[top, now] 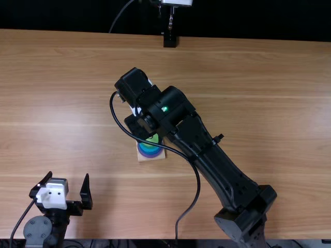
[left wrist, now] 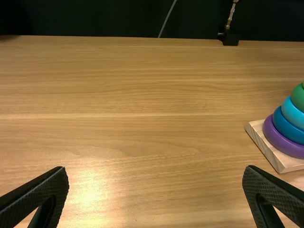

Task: Build the Hanoi tower: stack the rings onto the peg from bottom to top in this color order: purple, dark blue, light blue, dark green, light green, yellow, orange.

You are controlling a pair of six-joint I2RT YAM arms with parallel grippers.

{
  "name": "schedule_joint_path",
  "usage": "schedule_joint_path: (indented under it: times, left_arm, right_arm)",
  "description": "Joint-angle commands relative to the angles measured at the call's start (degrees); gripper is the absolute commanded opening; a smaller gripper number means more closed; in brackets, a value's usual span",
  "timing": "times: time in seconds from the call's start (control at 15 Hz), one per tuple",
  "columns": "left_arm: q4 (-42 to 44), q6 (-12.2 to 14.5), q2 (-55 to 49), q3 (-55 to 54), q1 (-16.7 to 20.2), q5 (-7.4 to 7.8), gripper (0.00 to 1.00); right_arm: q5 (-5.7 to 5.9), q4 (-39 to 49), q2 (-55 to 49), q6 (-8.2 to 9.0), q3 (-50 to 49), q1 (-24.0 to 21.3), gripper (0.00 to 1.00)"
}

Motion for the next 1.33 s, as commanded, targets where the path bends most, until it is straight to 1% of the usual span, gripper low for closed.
schedule_joint_path:
  times: [0.0,1.27]
  left_arm:
    - [-4.42,0.27,-0.69,-5.91,0.49,0.34,1.0]
    - [-4.42,0.27,-0.69,-5.91,0.49,0.34,1.0]
  right_arm:
    - [0.06,0.05,1.04,-0.27,-0.95,0.01,0.0]
    - [0.16,0.05,1.12,-0.37,-0.95,-1.65,0.0]
